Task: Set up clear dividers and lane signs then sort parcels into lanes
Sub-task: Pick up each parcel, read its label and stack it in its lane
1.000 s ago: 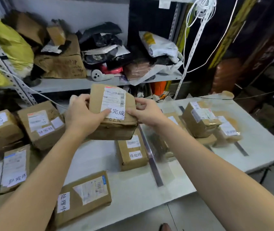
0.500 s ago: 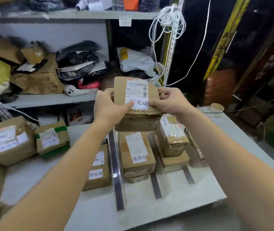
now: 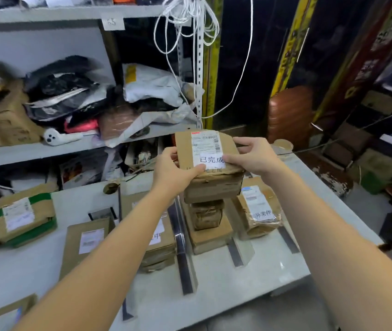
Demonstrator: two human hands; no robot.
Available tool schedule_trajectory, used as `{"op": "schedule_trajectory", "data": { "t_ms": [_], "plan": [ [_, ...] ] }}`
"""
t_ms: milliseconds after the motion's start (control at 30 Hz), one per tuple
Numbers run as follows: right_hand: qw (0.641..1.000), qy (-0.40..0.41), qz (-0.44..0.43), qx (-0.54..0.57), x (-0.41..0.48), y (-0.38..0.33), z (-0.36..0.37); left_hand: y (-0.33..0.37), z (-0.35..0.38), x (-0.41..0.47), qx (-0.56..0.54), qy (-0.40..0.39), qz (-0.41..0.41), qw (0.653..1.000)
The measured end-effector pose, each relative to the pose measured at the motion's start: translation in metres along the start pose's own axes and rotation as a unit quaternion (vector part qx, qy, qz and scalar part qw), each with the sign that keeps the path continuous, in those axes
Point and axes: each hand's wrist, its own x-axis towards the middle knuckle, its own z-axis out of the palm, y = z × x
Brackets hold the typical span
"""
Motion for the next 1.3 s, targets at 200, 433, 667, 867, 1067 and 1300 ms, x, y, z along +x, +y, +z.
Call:
{"op": "schedule_trajectory", "data": {
  "t_ms": [200, 433, 667, 867, 1067, 1300],
  "plan": [
    [0.999, -0.025, 0.016, -0.011, 0.013, 0.026, 0.009, -0.015, 0.015, 0.003, 0.028, 0.01, -0.022, 0.999],
    [0.997, -0.021, -0.007, -0.073, 0.019, 0.034, 0.012, -0.02, 0.009, 0.001, 0.025, 0.004, -0.017, 1.0],
    [0.989, -0.007, -0.018, -0.148, 0.019, 0.03, 0.011, -0.018, 0.0, -0.001, 0.071, -0.002, 0.003, 0.997],
    [0.973, 0.027, -0.077, -0.218, 0.012, 0.009, 0.025, -0.016, -0.02, -0.001, 0.105, -0.01, 0.009, 0.994],
    [0.95, -0.007, -0.153, -0.272, 0.01, -0.032, 0.072, -0.021, -0.079, -0.004, 0.183, 0.012, 0.013, 0.983],
    [0.917, -0.078, -0.23, -0.316, 0.012, -0.082, 0.169, -0.06, -0.194, -0.011, 0.297, 0.043, -0.031, 0.954]
  ]
}}
